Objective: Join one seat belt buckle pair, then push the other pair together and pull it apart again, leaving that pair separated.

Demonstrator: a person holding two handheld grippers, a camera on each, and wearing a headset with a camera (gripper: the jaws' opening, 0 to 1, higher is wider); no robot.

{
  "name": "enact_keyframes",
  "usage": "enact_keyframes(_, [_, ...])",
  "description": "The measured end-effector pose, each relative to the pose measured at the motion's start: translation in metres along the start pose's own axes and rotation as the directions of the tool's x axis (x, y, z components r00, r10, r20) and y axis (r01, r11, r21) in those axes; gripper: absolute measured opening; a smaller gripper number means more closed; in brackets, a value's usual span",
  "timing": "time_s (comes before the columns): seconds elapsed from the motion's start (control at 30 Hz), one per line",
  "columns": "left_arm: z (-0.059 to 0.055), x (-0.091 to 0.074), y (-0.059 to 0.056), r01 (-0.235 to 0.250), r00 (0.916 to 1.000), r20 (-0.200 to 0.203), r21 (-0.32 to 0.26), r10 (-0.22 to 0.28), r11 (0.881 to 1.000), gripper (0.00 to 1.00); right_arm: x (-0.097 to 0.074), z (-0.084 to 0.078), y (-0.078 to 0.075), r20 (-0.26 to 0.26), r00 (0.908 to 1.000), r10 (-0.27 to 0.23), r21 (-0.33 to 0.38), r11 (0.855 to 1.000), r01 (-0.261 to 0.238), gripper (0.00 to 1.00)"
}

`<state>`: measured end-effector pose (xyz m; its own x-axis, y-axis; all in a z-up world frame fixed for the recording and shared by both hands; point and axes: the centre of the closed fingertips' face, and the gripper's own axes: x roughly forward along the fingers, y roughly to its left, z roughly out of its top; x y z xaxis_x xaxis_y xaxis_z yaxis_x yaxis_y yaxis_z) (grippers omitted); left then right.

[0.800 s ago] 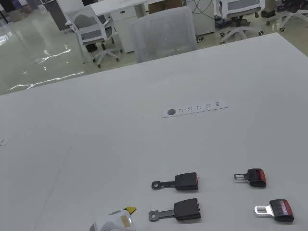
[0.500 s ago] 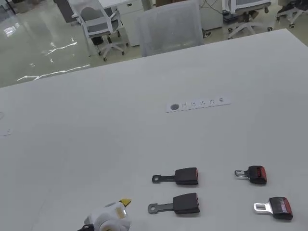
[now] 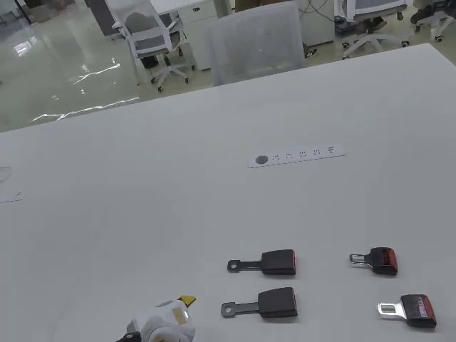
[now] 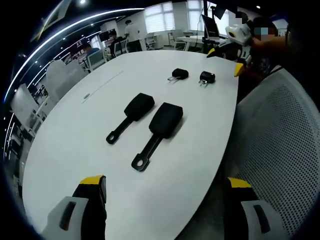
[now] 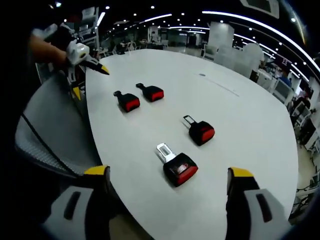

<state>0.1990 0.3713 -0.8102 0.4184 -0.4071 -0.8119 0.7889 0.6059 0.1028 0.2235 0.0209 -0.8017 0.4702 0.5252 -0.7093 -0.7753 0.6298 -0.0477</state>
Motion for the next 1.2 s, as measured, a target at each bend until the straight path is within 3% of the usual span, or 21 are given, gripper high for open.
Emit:
enact_keyframes(0.43, [0.003,0.002,0.002,0.004,1.0000,0.006,0.003,-0.004,1.000,1.00,0.001,-0.002,-0.003,-0.016,0.9999,0.003,-0.007,1.000,-0.003,0.98])
enact_keyframes(0.67, [0.005,0.000,0.006,-0.007,0.9998,0.017,-0.008,0.008,1.000,1.00,0.001,0.000,-0.007,-0.020,0.9996,-0.020,-0.008,1.000,0.020,1.00])
enact_keyframes(0.87, [-0.003,-0.008,0.014,-0.032,0.9992,0.022,-0.026,0.033,0.999,1.00,0.000,0.000,-0.010,-0.011,0.9995,-0.028,0.009,1.000,0.028,1.00])
enact_keyframes(0.9, [-0.002,-0.010,0.016,-0.036,0.9988,0.030,-0.052,0.038,0.998,1.00,-0.001,0.000,-0.010,-0.006,0.9995,-0.031,0.018,0.999,0.031,1.00])
enact_keyframes(1.0, [0.008,-0.016,0.018,-0.051,0.9978,0.042,-0.015,0.051,0.999,1.00,-0.004,0.006,-0.004,0.017,0.9997,-0.018,0.048,0.999,0.017,1.00])
enact_keyframes(1.07, [0.013,-0.017,0.021,-0.055,0.9966,0.059,-0.027,0.057,0.998,0.99,-0.005,0.006,-0.002,0.016,0.9998,-0.016,0.046,0.999,0.015,1.00])
enact_keyframes(1.2, [0.011,-0.017,0.025,-0.073,0.9956,0.056,-0.029,0.075,0.997,1.00,-0.007,0.006,-0.001,0.007,0.9998,-0.019,0.044,0.999,0.019,1.00])
